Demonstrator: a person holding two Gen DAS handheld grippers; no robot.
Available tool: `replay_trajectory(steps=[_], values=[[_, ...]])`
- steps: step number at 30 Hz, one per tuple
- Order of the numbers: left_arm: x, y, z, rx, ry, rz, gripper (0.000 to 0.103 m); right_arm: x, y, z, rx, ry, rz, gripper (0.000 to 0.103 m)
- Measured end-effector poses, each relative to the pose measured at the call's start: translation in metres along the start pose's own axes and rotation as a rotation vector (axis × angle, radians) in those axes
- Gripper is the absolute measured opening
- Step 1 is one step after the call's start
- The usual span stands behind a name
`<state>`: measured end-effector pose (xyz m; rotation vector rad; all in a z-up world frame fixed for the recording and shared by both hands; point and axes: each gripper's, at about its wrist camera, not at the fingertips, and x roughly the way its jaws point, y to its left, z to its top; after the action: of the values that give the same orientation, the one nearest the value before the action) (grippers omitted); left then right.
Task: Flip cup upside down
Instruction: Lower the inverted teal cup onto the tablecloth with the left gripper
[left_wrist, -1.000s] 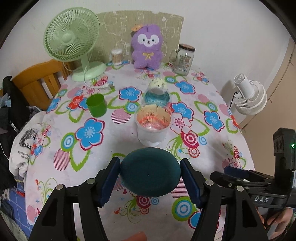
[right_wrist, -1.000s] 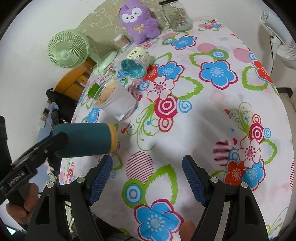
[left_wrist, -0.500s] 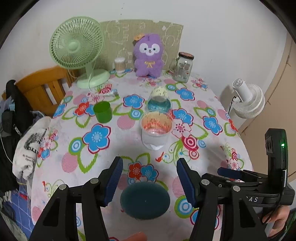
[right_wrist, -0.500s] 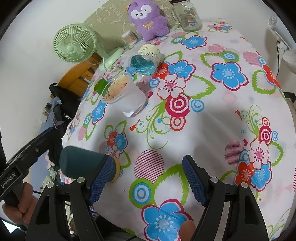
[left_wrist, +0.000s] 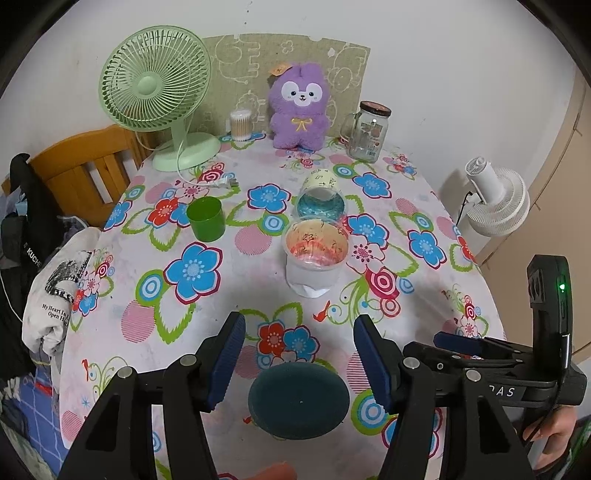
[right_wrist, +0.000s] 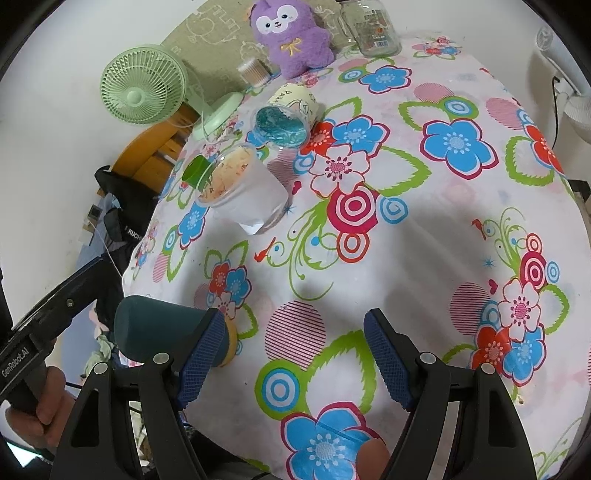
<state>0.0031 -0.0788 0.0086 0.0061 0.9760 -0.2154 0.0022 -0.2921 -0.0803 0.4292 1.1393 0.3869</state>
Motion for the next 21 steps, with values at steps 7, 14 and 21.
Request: replay_trajectory(steps=[7,14,21], values=[[0.001,0.004,-0.002,-0.007,0.001,0.001,0.066,0.002,0.002,0.0,-0.002,0.004,0.003,0.08],[0.0,0.007,-0.003,-0.013,-0.009,0.0,0.078,0.003,0.003,0.0,-0.006,0.005,0.003,0.08],[-0.003,0.011,-0.005,-0.022,-0.012,0.016,0.091,0.002,0.012,-0.001,-0.03,0.005,-0.007,0.08]])
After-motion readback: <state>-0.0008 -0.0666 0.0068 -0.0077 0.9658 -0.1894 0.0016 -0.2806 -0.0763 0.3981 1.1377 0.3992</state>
